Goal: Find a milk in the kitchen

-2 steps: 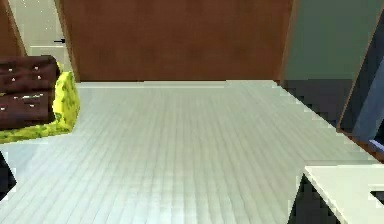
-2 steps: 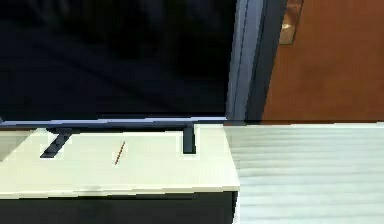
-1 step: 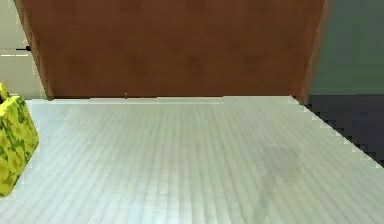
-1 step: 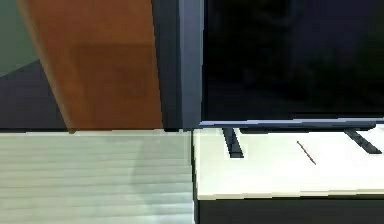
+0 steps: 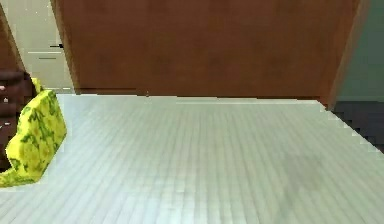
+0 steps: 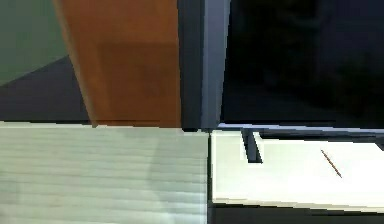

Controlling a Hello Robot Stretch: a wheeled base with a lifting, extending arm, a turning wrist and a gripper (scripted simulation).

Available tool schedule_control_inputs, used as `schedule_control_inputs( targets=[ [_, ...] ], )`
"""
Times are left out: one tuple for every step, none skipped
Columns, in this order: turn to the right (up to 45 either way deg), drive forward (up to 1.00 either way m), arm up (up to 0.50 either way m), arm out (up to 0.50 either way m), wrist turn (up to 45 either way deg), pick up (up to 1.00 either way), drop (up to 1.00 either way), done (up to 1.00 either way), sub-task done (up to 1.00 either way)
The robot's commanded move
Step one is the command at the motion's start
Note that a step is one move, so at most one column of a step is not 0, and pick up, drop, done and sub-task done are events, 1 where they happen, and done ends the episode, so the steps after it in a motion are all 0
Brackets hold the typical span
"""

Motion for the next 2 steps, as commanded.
schedule_control_inputs(
  targets=[
    [0.0, 0.15, 0.00, 0.00, 0.0, 0.00, 0.00, 0.00, 0.00],
    [45.0, 0.00, 0.00, 0.00, 0.0, 0.00, 0.00, 0.00, 0.00]
  ],
)
